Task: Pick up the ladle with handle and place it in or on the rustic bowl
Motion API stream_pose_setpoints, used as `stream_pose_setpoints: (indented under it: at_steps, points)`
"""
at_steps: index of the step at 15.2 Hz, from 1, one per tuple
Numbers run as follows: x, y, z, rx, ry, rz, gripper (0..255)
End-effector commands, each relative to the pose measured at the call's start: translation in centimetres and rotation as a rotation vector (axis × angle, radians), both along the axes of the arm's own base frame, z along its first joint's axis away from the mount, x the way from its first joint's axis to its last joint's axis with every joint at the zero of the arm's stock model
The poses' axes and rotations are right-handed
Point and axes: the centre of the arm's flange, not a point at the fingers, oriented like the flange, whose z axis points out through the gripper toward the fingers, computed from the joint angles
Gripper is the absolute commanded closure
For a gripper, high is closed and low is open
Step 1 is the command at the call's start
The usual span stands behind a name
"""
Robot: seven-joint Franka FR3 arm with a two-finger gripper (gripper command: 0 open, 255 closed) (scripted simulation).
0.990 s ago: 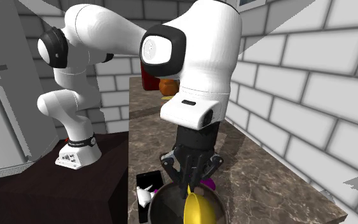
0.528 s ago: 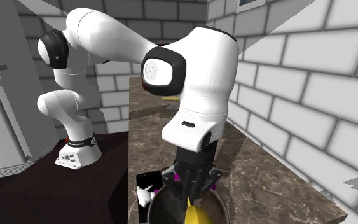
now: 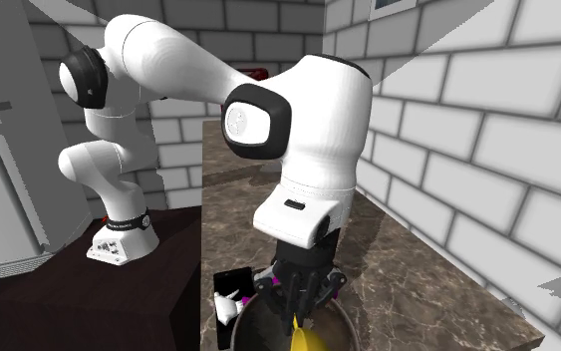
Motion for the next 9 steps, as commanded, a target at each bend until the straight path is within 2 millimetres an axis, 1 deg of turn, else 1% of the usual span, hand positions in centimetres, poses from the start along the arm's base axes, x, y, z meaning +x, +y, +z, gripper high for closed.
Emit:
stream_pose_setpoints:
  at_steps: [1, 2, 7, 9]
  points:
    - [0.0, 0.0, 0.0, 0.0, 0.0, 0.0, 255]
    - [0.0, 0.0, 0.0, 0.0, 0.0, 0.0, 0]
    - [0.0, 0.0, 0.0, 0.0, 0.0, 0.0, 0]
    - [0.3, 0.3, 2.6, 0.0, 0.0, 0.0, 0]
